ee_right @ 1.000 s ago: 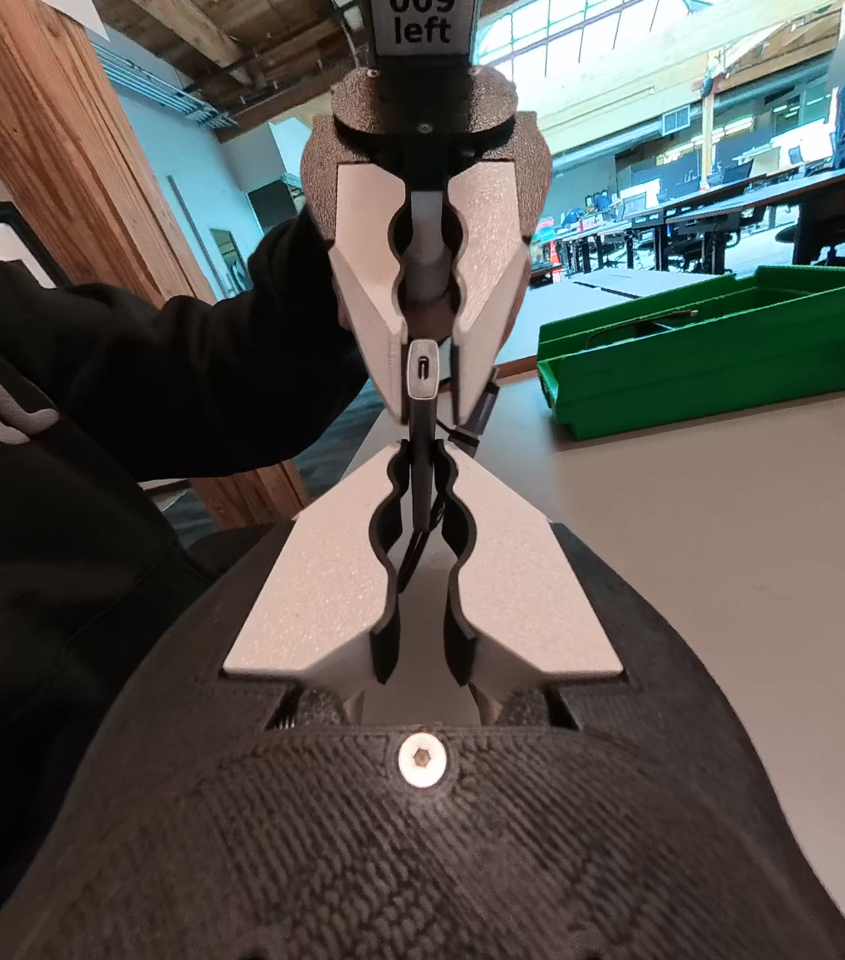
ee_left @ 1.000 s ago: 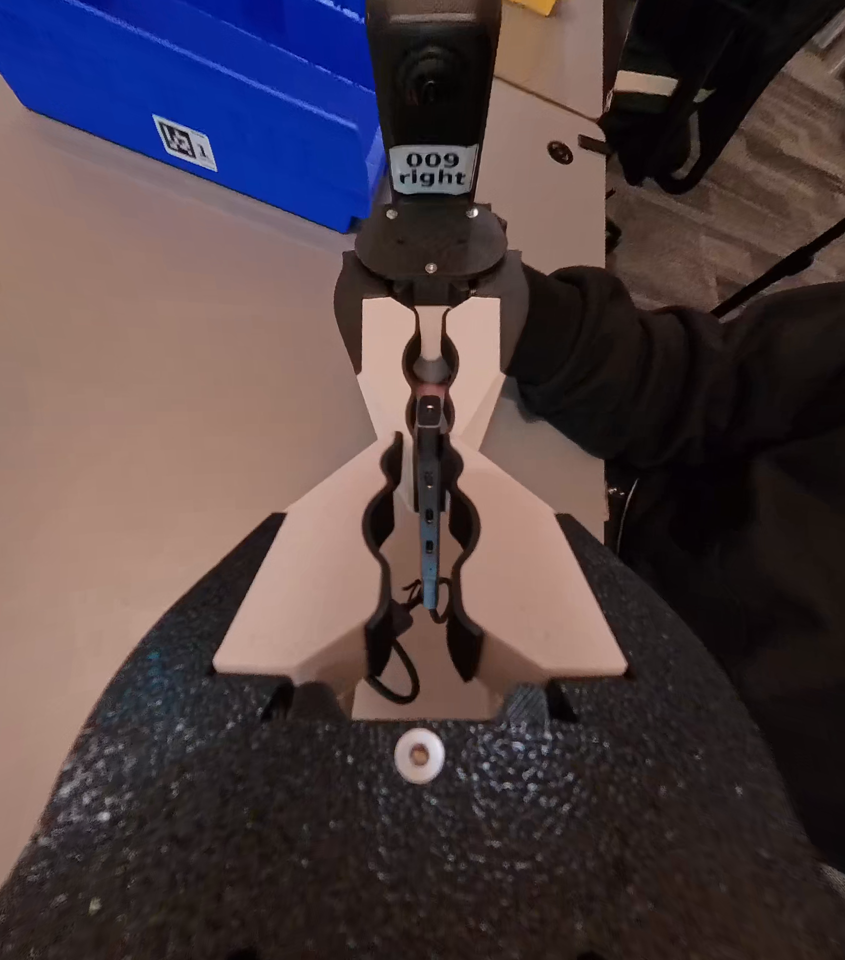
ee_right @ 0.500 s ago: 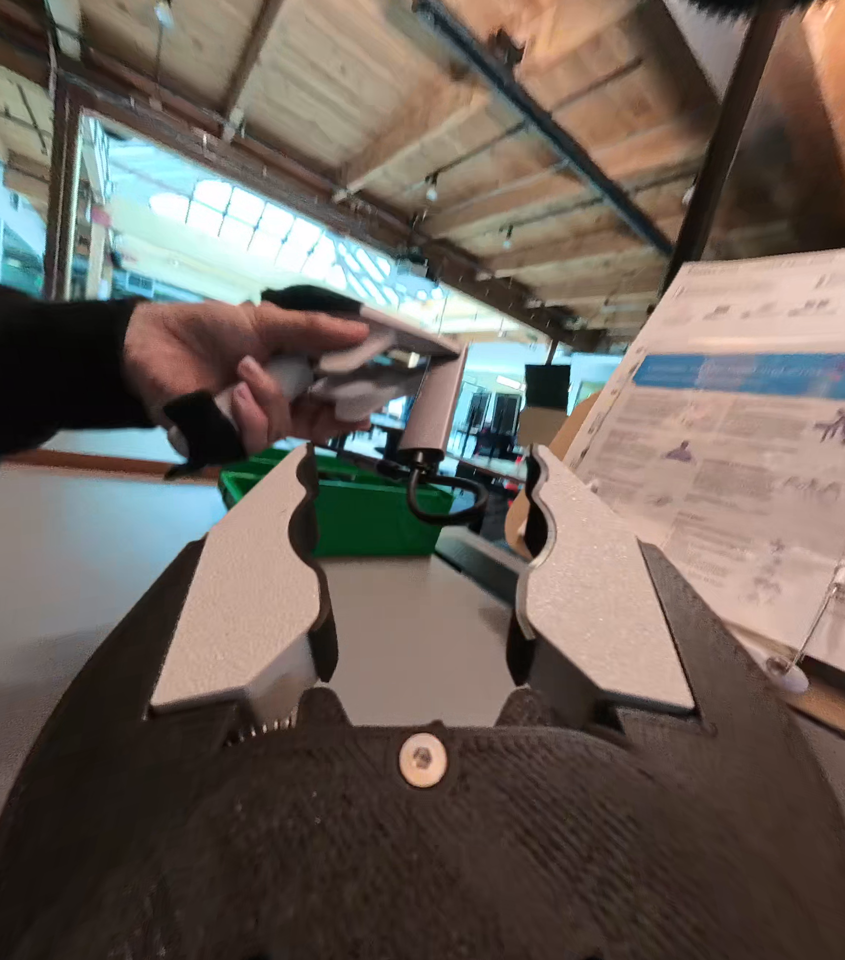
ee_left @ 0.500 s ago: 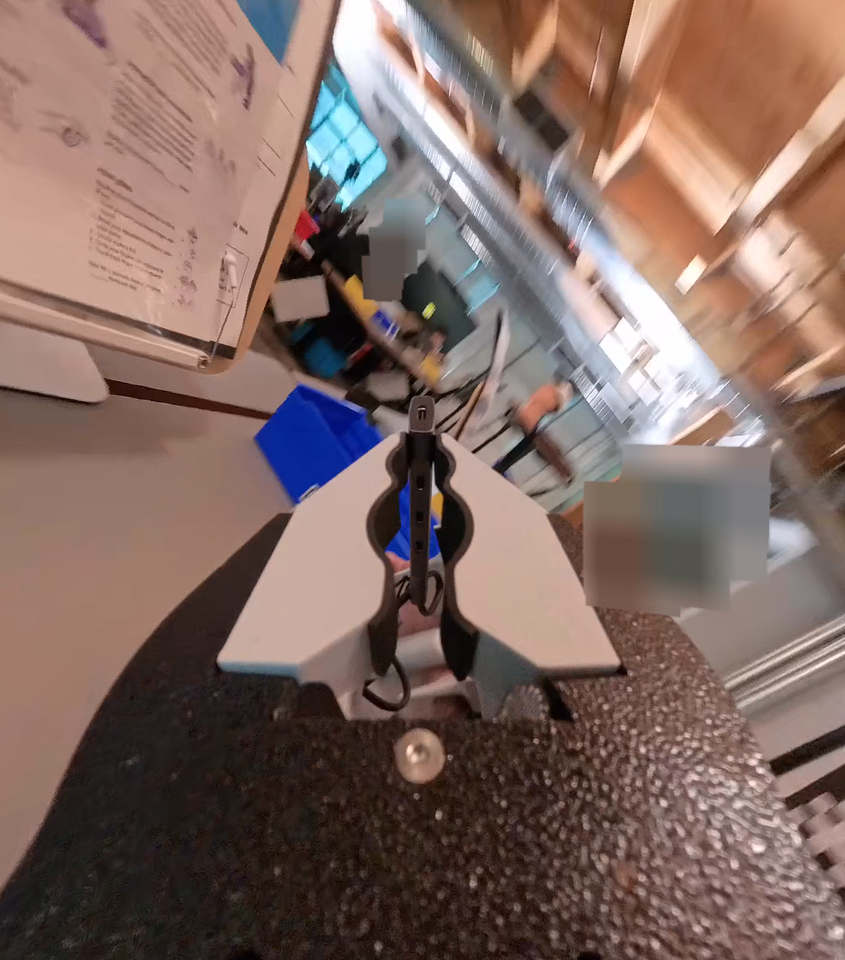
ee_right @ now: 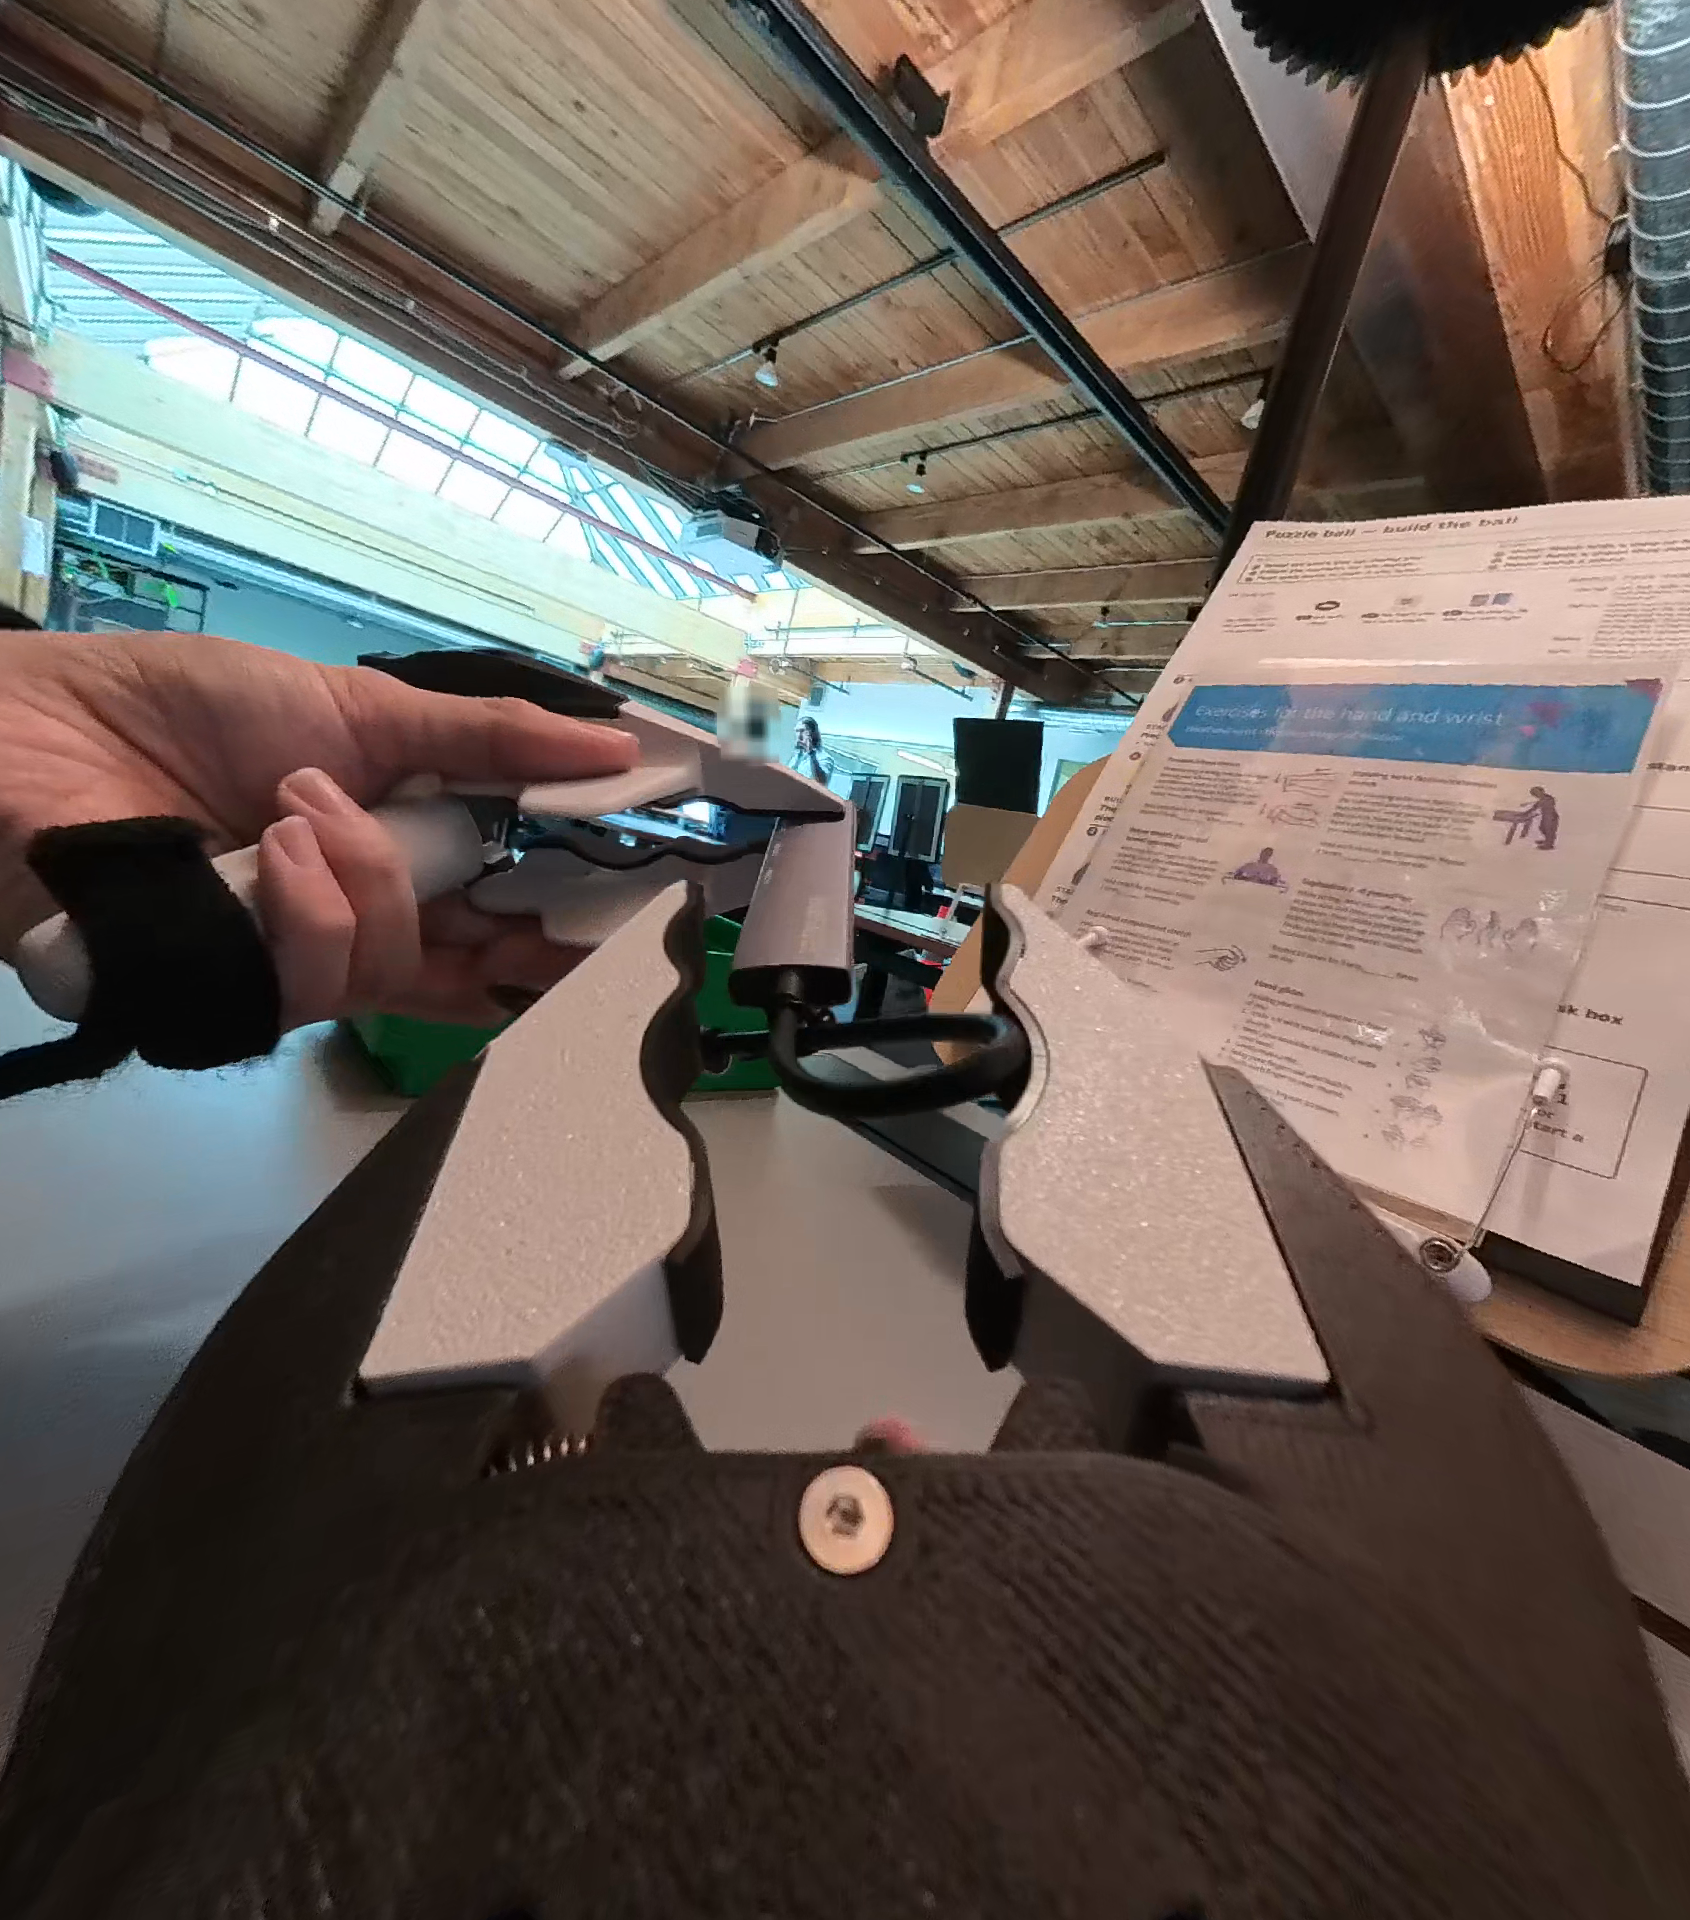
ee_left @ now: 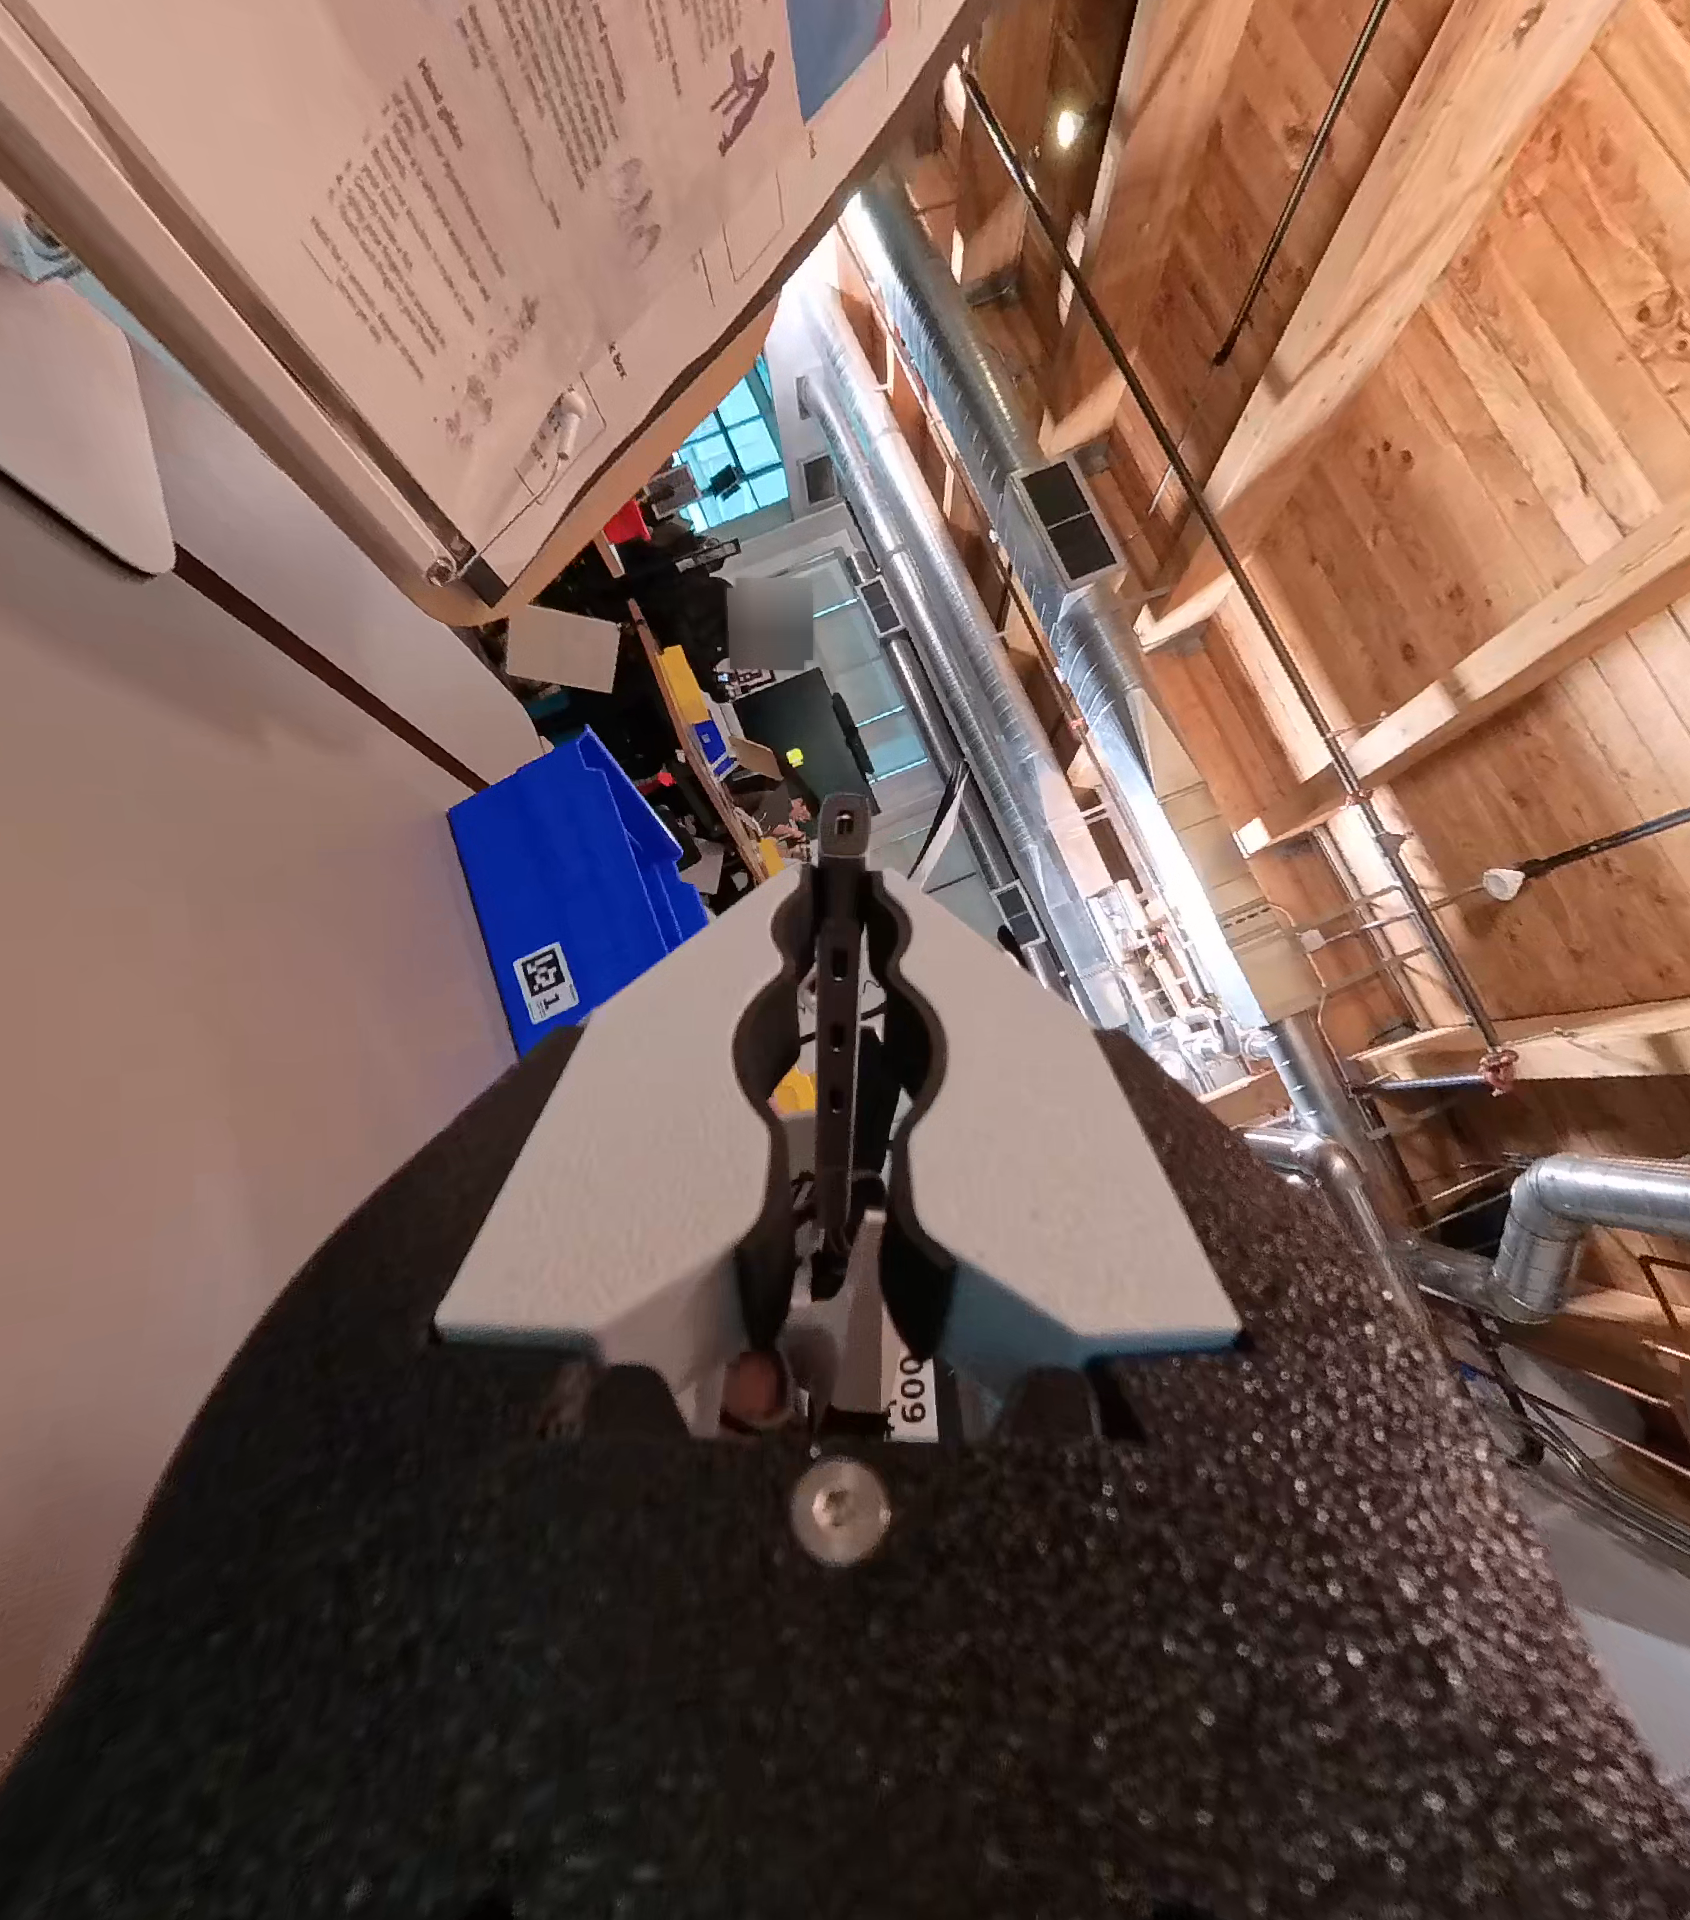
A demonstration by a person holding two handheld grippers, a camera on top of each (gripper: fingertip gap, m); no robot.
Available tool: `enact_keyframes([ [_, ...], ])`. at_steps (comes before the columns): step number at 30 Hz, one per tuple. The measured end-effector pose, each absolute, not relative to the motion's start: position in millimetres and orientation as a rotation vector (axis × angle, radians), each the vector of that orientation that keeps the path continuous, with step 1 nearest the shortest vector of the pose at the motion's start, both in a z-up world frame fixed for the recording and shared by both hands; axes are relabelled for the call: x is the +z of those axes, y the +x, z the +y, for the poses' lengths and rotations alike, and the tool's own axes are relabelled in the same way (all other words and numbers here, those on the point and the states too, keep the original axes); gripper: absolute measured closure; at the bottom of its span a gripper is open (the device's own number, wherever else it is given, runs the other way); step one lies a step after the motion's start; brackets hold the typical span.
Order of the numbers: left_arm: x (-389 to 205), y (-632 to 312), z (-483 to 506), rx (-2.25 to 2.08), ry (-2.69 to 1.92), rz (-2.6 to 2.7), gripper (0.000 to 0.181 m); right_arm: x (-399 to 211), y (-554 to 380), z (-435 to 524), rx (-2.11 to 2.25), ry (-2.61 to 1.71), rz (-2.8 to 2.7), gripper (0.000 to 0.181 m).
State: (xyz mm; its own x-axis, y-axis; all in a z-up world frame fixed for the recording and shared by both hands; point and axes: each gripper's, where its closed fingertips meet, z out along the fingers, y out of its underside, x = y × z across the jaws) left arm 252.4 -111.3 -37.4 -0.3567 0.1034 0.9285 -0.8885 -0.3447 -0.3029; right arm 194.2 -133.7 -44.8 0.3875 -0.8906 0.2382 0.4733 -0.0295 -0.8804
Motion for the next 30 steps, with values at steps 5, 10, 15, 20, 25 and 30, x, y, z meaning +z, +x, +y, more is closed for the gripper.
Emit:
enact_keyframes([
  [5,-37.9,252.2,-109.8,1.805,1.167,-1.164,0.176,-50.9,195.8,-129.6,-1.138,-1.18,0.469,0.139],
  [10,-34.8,252.3,-108.4,1.831,1.191,-1.152,0.175,-54.5,196.3,-124.8,-1.118,-1.207,0.476,0.14],
  [15,-35.8,253.1,-109.1,1.832,1.201,-1.131,0.175,-59.6,197.4,-121.3,-1.071,-1.227,0.489,0.15],
  [20,-37.0,254.3,-108.4,1.83,1.171,-1.147,0.175,-58.9,197.5,-120.8,-0.954,-1.237,0.531,0.158],
  [25,-31.1,259.2,-98.8,1.901,1.092,-1.28,0.15,-48.6,194.2,-132.0,-0.827,-1.12,0.575,0.158],
  [30,-20.9,262.0,-70.5,2.154,0.948,-1.685,0.142,-48.8,199.6,-169.7,-0.81,-1.024,0.696,0.158],
])
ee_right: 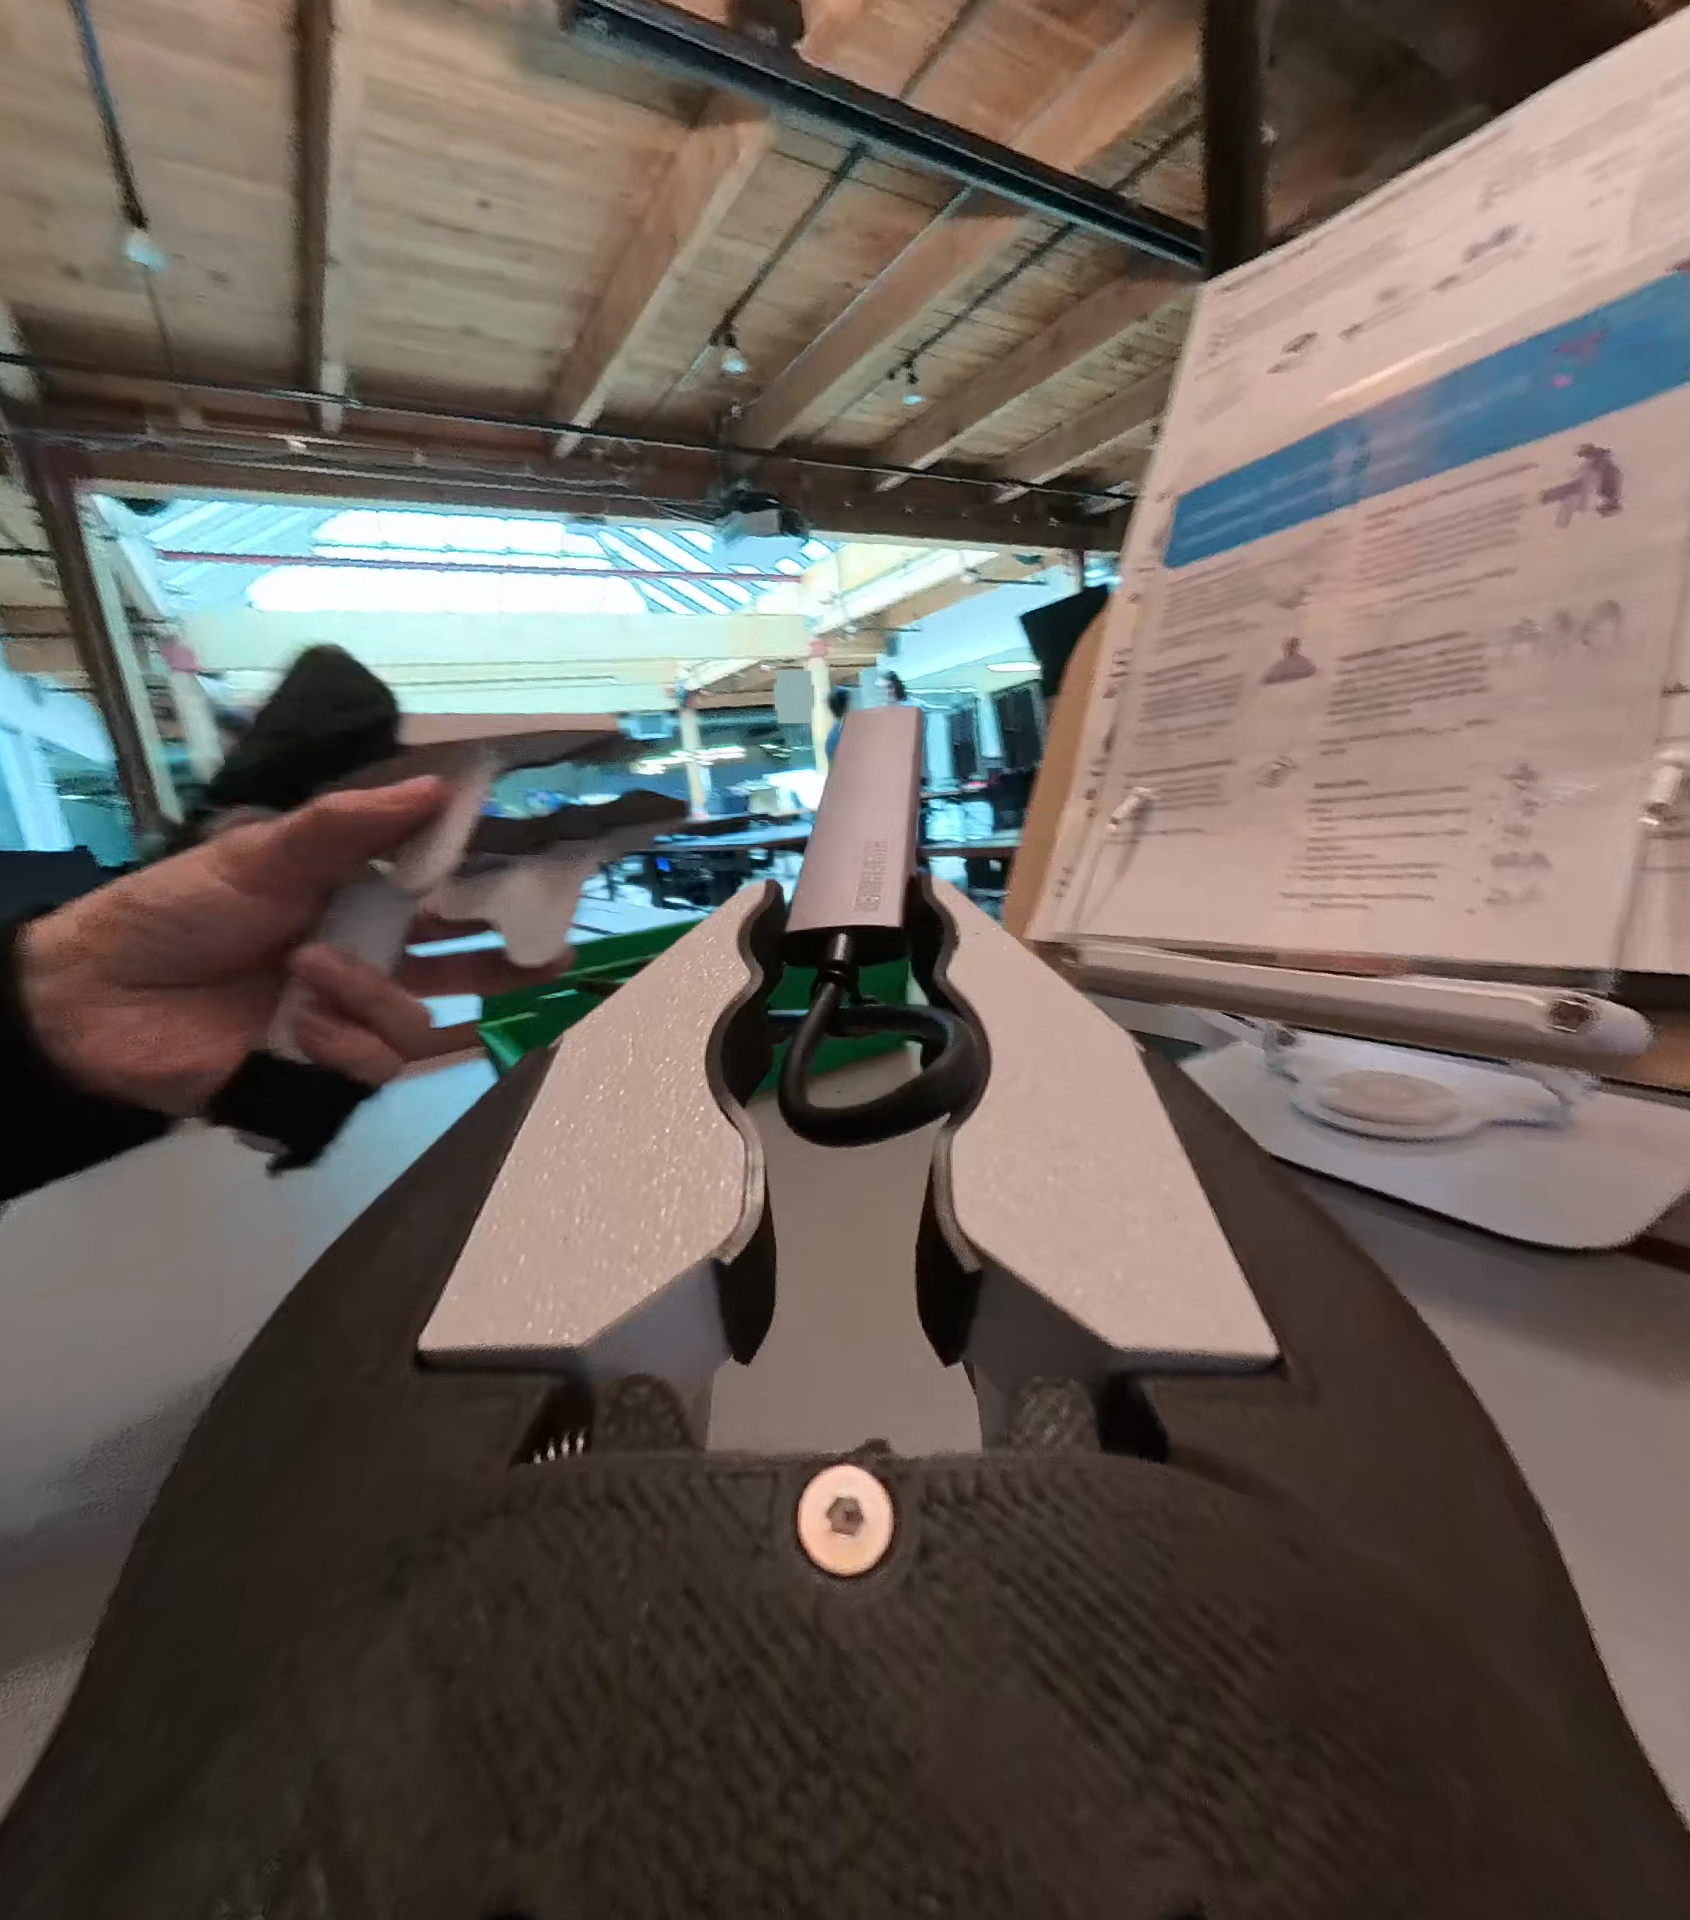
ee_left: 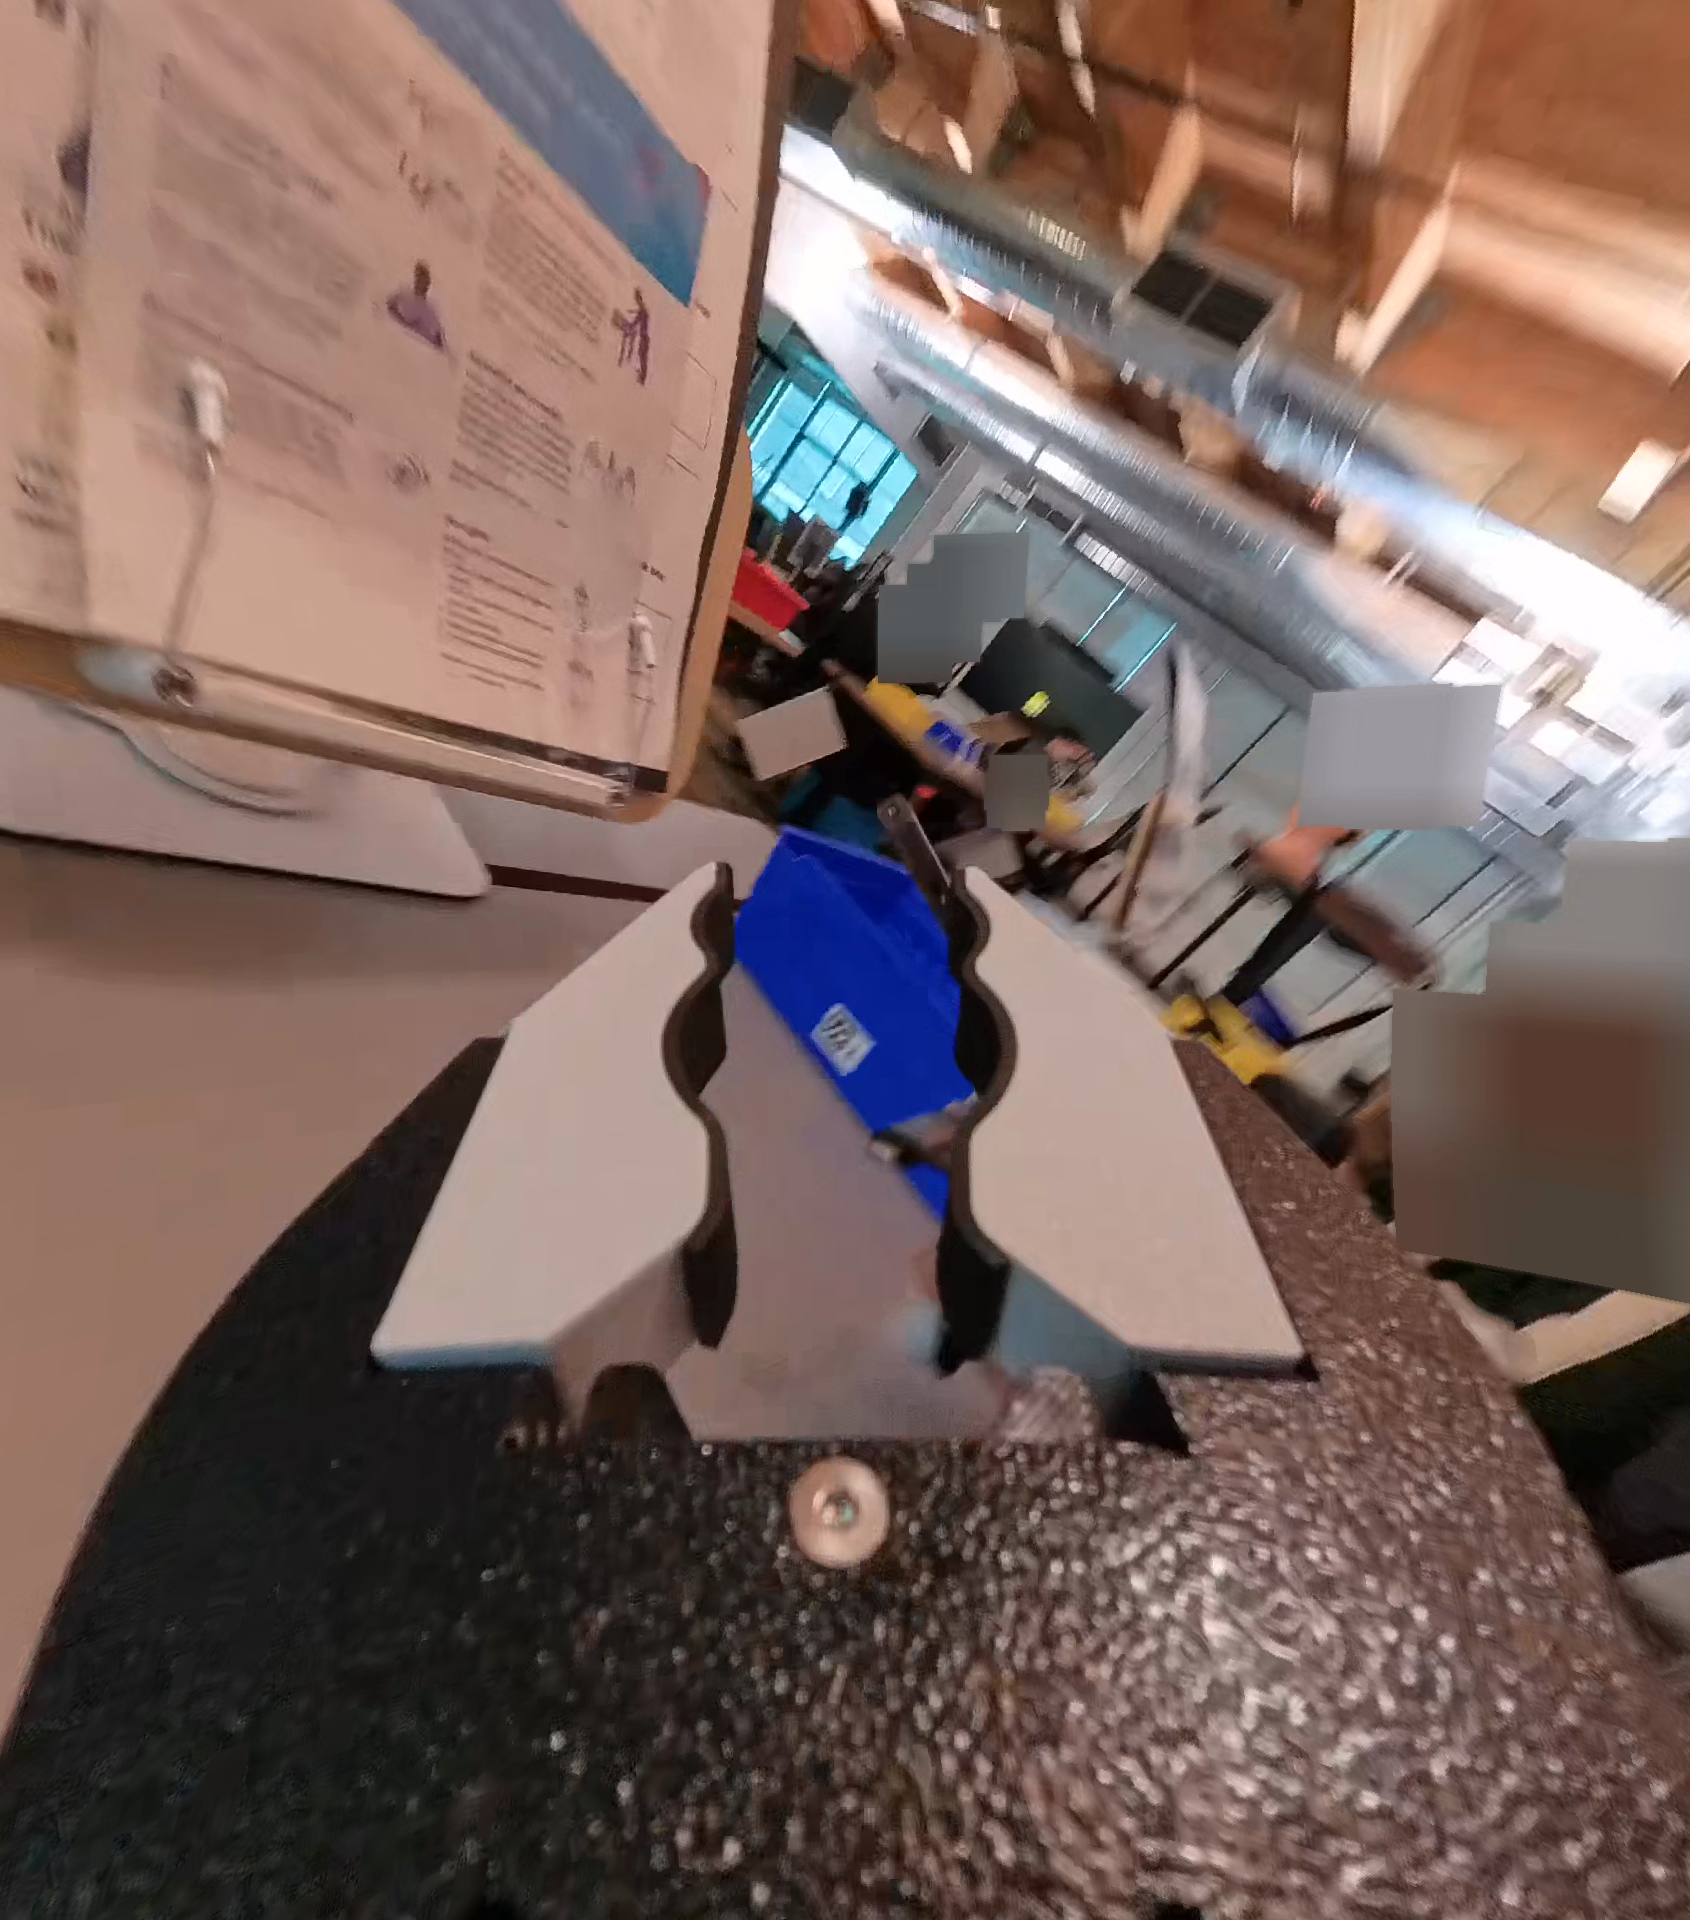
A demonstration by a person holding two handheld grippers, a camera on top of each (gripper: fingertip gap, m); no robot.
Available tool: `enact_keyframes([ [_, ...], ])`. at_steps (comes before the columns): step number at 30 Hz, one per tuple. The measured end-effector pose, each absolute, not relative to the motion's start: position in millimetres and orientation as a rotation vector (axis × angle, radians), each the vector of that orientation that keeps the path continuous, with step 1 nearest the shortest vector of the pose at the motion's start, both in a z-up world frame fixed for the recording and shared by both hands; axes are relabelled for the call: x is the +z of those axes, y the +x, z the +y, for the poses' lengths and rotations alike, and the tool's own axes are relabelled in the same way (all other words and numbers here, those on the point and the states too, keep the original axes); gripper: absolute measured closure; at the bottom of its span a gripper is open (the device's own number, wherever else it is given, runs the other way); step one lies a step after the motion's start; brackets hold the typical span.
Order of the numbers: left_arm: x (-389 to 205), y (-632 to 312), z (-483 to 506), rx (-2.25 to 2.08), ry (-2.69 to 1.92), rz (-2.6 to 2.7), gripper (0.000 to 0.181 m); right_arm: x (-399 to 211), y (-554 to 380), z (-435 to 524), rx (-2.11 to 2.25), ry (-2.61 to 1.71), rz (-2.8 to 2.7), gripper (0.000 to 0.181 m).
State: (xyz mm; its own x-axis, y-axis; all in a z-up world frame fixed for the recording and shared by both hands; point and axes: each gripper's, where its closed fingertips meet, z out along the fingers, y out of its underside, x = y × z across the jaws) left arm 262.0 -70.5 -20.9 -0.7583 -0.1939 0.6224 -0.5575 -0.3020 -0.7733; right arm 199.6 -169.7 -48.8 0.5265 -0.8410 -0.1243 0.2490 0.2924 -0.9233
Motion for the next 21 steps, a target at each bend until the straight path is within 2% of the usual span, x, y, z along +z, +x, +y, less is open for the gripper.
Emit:
enact_keyframes([
  [5,-34.7,252.5,-38.8,2.178,0.747,-2.252,0.136,-59.3,210.1,-199.8,-1.004,-0.996,0.863,0.158],
  [9,-24.7,311.5,44.8,2.146,0.834,-2.864,0.153,-66.8,214.7,-200.9,-1.114,-1.064,0.908,0.158],
  [13,-48.0,364.8,120.9,1.443,0.838,-3.294,0.14,-70.6,217.5,-193.1,-1.052,-1.065,0.899,0.158],
  [18,-74.4,421.8,189.8,0.91,0.714,-3.509,0.142,-79.2,220.2,-196.5,-1.014,-1.065,0.917,0.158],
  [21,-98.6,445.5,241.1,0.587,1.111,-3.389,0.142,-84.0,222.2,-198.9,-1.041,-1.088,0.933,0.158],
])
